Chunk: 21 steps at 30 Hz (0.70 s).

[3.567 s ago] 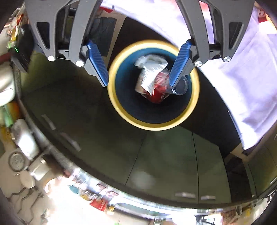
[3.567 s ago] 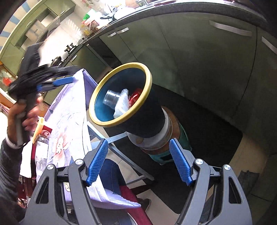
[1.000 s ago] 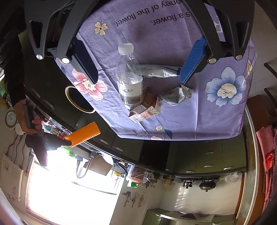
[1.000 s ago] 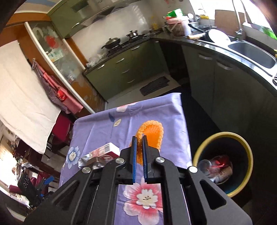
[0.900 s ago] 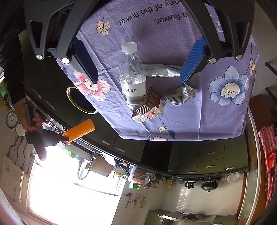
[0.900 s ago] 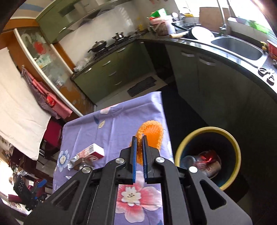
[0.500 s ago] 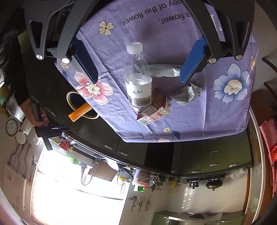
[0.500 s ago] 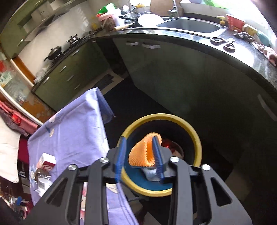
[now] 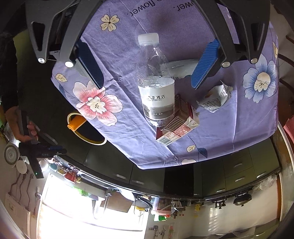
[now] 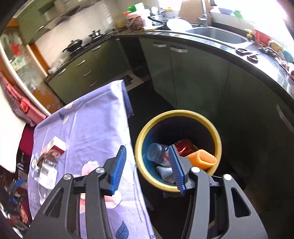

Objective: Collect trash
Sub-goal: 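Move the left gripper to the clear plastic water bottle and grasp it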

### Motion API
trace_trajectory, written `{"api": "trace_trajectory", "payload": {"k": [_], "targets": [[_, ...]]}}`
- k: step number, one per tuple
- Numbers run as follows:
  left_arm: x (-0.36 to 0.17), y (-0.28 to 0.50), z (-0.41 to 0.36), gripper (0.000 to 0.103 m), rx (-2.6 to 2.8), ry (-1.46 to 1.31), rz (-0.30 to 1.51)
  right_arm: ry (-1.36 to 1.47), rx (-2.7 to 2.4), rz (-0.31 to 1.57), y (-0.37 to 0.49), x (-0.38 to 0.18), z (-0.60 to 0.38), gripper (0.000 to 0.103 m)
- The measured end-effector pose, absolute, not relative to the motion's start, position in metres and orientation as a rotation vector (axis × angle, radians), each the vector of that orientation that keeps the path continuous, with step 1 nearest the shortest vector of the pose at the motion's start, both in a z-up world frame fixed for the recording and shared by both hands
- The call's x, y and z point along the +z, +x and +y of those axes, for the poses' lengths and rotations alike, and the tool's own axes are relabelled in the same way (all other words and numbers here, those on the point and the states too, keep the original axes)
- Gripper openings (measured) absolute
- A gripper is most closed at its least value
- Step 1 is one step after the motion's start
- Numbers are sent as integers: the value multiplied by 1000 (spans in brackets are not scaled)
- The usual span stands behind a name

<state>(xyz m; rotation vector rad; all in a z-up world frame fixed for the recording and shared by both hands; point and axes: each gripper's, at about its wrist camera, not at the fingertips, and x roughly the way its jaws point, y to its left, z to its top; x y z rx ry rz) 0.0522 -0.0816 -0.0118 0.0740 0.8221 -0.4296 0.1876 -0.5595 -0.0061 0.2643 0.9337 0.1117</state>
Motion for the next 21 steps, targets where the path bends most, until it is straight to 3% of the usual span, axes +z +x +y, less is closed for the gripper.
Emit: {"api": "trace_trajectory", "payload": {"k": [10, 21], "targets": [[-54, 115, -114, 91, -438, 93, 1117, 219, 220, 976, 166, -27, -520, 50], [-72, 152, -121, 91, -373, 136, 1278, 239, 265, 1009, 169, -48, -517, 51]]}}
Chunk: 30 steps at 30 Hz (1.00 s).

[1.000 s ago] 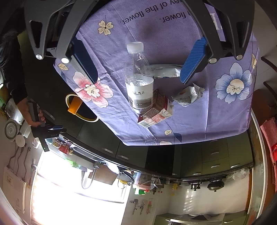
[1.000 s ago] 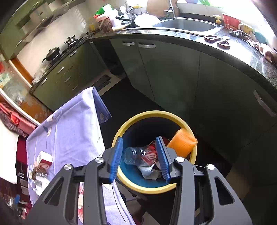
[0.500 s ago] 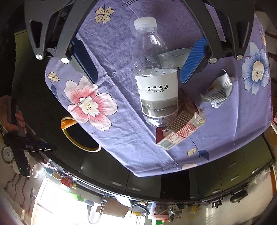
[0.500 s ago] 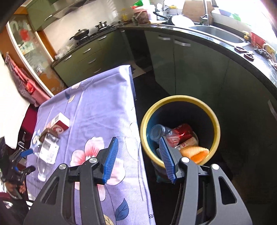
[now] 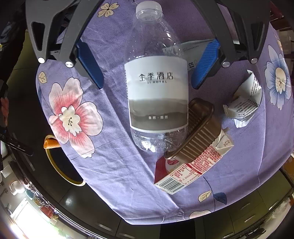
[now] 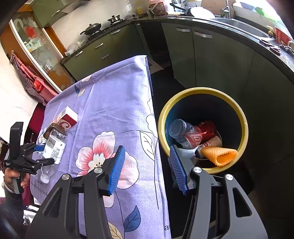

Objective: Collect trash
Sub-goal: 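Move the left gripper to the clear plastic water bottle and grasp it, then lift the clear bottle, carry it over the bin and open the left gripper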

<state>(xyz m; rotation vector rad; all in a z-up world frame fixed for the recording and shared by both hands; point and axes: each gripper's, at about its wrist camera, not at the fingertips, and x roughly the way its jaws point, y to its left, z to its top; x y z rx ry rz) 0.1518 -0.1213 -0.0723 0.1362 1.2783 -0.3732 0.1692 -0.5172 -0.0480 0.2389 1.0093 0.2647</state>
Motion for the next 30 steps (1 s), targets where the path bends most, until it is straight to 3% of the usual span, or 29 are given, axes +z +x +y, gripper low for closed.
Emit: {"api": "trace_trajectory", "payload": {"k": [6, 14, 30], "targets": [[-83, 166, -135, 88, -368, 198, 1324, 251, 276, 1025, 172, -58, -519, 52], [-96, 170, -145, 64, -371, 232, 1380, 265, 274, 1027, 173, -63, -526, 55], [-72, 145, -157, 64, -399, 324, 1281, 253, 289, 1026, 170, -61, -516, 55]]}}
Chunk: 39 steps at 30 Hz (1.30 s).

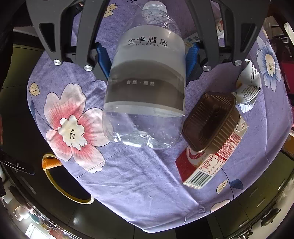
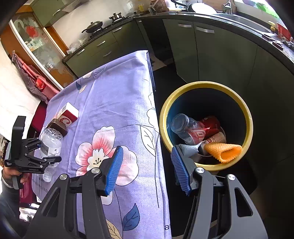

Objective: Collect trash
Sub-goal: 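Lift the clear bottle, carry it over the bin and open the left gripper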

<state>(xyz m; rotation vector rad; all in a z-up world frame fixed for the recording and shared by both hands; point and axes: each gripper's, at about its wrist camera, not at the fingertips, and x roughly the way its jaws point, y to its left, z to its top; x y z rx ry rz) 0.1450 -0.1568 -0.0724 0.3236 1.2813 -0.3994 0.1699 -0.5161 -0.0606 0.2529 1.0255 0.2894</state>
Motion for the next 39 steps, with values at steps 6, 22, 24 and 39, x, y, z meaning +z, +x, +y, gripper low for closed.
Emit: {"api": "trace_trajectory", "payload": {"k": [6, 22, 24, 39], "targets": [[-53, 130, -162, 64, -438, 328, 1232, 257, 290, 1030, 165, -63, -516, 55], [-11, 114, -178, 62, -484, 328, 1130, 288, 280, 1016, 152, -67, -530, 55], [-10, 113, -180, 62, -485, 333, 1124, 289, 282, 1015, 151, -68, -530, 55], [-2, 111, -189, 62, -502, 342, 1103, 293, 279, 1016, 146, -69, -533, 55]]}}
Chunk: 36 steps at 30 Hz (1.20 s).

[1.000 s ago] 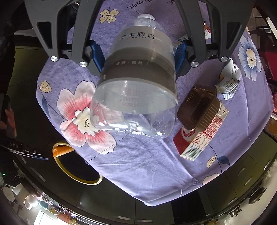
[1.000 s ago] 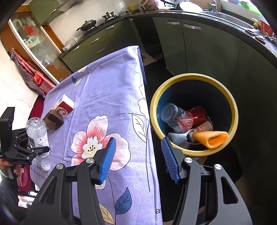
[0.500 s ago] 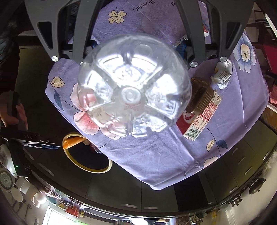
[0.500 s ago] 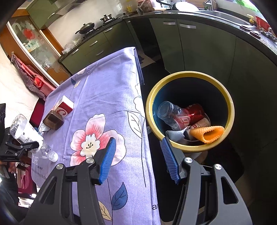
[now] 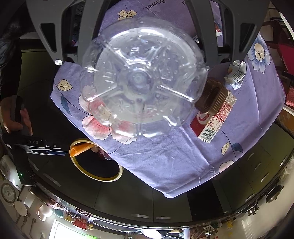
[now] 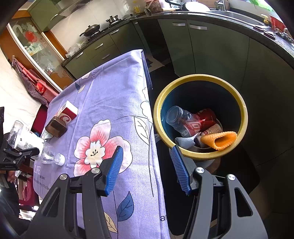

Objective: Collect trash
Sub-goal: 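Lift the clear bottle, carry it over the bin and open the left gripper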

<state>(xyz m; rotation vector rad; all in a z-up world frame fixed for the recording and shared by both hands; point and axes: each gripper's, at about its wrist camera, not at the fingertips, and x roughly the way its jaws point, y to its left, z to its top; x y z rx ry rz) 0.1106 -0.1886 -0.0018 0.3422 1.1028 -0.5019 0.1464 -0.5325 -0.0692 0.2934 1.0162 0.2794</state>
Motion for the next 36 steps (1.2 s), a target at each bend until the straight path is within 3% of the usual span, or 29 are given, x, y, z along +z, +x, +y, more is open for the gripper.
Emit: {"api": "trace_trajectory", "payload": {"k": [11, 22, 30, 36], "targets": [[21, 124, -236, 62, -621, 355, 1069, 304, 253, 1001, 133, -68, -547, 55], [29, 177, -379, 62, -817, 420, 1004, 372, 124, 965, 94, -74, -617, 55], [-23, 220, -488, 62, -874, 466, 1062, 444, 80, 984, 83, -93, -657, 56], [-53, 235, -504, 62, -846, 427, 1120, 468, 76, 994, 80, -103, -666, 56]]}}
